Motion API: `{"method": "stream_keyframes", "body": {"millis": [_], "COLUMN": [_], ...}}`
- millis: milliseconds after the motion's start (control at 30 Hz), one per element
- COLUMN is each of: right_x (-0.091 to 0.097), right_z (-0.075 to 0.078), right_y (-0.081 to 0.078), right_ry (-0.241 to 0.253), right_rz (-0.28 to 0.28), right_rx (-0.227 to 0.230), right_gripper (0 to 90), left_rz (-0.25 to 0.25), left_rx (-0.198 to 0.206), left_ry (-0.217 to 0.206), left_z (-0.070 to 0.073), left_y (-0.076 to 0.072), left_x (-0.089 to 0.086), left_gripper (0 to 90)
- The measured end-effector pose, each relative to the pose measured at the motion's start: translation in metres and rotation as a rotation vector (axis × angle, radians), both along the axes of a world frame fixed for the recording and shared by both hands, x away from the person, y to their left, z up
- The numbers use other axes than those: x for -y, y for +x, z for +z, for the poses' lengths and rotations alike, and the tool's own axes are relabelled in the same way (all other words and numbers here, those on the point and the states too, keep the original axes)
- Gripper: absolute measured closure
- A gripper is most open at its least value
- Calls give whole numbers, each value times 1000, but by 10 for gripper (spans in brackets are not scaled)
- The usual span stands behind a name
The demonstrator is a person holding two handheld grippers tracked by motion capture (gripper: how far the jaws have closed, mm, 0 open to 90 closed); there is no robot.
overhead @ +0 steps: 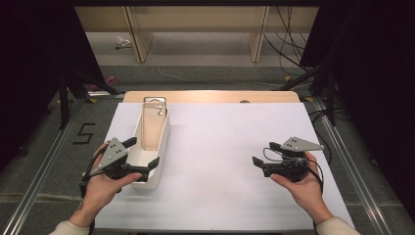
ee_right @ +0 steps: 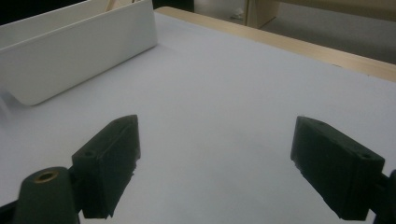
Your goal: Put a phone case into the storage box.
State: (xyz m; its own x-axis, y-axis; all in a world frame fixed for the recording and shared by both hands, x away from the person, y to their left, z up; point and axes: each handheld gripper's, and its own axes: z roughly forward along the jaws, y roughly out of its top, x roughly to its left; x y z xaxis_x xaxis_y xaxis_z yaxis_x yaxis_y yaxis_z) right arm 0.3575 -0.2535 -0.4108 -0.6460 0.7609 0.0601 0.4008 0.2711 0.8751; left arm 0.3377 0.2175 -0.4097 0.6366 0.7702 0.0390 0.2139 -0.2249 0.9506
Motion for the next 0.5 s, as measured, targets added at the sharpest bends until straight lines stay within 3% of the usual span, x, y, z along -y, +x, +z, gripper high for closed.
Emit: {"method": "stream_keyframes", "body": {"millis": [333,500], "right_x": [0,-1], "right_z": [0,-1], "right_y": [-1,-1], "right_ry": [1,2], "right_rz": [4,10], "right_rx": [-4,-8], "right_gripper": [167,167], "left_rz": [-17,-25], "left_rx": [15,19], "left_ry": [55,55], "left_z": [-11,-15], "left_y": [-12,-16], "left_x": [8,10], "left_gripper": [0,0]}}
